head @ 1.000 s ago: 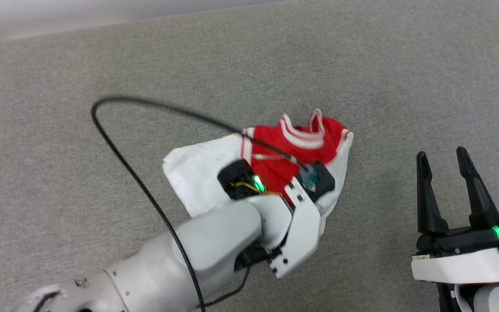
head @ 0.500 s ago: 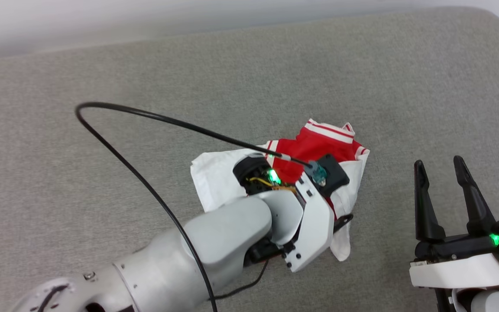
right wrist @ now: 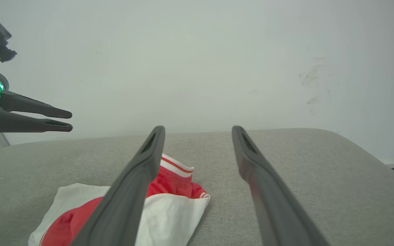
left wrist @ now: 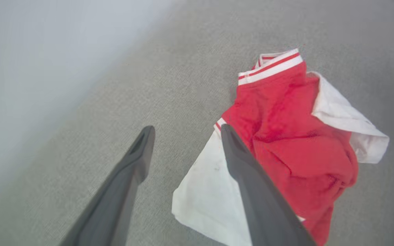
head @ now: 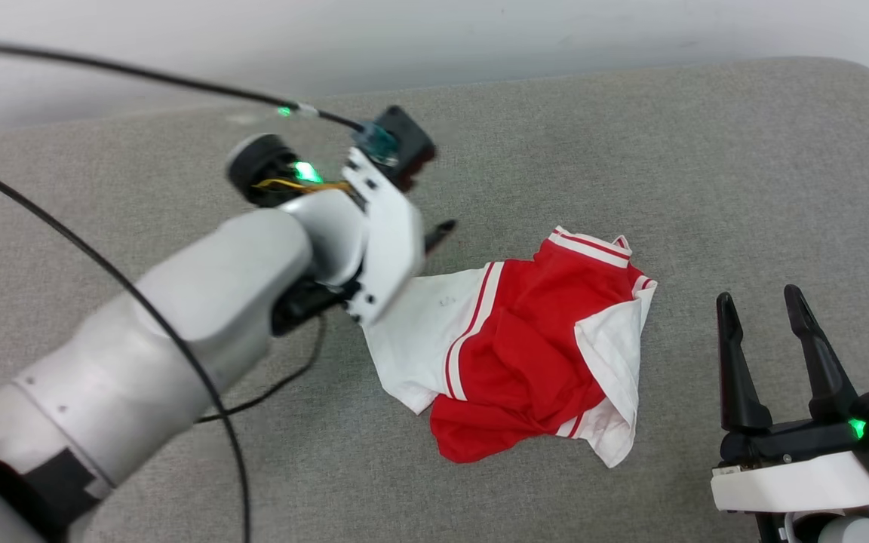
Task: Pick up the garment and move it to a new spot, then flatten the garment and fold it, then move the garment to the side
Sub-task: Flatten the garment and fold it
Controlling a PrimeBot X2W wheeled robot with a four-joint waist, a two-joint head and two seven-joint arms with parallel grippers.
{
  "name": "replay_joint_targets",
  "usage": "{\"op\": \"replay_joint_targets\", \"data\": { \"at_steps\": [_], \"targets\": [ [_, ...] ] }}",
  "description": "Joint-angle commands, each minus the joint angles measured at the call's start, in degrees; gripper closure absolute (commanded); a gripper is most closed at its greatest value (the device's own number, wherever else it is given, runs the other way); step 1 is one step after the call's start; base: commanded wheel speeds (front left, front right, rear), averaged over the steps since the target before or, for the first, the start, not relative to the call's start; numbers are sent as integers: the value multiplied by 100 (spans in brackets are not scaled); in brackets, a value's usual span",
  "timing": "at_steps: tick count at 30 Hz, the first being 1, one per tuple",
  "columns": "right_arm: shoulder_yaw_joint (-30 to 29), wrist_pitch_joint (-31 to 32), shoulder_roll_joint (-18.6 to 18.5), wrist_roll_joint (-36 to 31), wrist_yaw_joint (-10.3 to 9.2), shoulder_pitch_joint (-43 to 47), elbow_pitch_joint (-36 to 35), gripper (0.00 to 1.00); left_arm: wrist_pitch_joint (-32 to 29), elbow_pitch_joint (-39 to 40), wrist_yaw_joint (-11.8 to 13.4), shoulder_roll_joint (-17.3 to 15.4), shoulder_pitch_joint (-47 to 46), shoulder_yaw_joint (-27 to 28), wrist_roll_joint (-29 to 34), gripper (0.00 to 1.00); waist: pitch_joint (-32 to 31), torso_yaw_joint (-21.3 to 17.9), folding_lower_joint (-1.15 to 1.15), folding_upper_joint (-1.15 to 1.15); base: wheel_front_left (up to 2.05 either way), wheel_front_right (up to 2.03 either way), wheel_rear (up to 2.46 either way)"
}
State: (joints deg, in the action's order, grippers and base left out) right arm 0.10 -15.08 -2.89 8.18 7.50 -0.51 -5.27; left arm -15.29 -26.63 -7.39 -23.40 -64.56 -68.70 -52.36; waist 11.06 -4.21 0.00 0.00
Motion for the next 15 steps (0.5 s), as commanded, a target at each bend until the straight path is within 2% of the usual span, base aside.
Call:
{"op": "replay_joint_targets", "data": {
  "at_steps": [1, 3, 4, 5, 6, 7, 9, 12, 15],
  "targets": [
    [14, -13, 3, 3, -2, 57, -3, 0, -319, -91, 1, -194, -114, -47, -146, 0, 6, -10, 0, 0, 0, 0, 0],
    [19, -13, 3, -5, -2, 48, -10, 0, -487, -127, 1, -273, -145, -67, -221, 0, 21, -19, 0, 0, 0, 0, 0],
    [25, -13, 3, -19, -2, 1, -28, 0, -817, -159, 0, -424, -215, -102, -405, 0, 70, -40, 0, 0, 0, 0, 0],
    [25, -13, 3, -19, -2, 1, -28, 0, -817, -159, 0, -424, -215, -102, -405, 0, 70, -40, 0, 0, 0, 0, 0],
    [21, -13, 3, -30, -2, -42, -50, 0, -1152, -154, 0, -545, -279, -151, -612, 0, 133, -61, 0, 0, 0, 0, 0],
    [21, -13, 3, -30, -2, -42, -50, 0, -1152, -154, 0, -545, -279, -151, -612, 0, 133, -61, 0, 0, 0, 0, 0],
    [25, -13, 3, -50, -2, -79, -51, 0, -1535, -131, 0, -653, -354, -249, -701, 0, 208, -86, 0, 0, 0, 0, 0],
    [43, -13, 3, -62, -2, -139, -50, 0, -2072, -74, 0, -687, -331, -357, -844, 0, 326, -124, 0, 0, 0, 0, 0],
    [73, -13, 3, -32, -2, -227, -53, 0, -2364, -127, -1, -648, -313, -411, -880, 0, 451, -182, 0, 0, 0, 0, 0]
  ]
}}
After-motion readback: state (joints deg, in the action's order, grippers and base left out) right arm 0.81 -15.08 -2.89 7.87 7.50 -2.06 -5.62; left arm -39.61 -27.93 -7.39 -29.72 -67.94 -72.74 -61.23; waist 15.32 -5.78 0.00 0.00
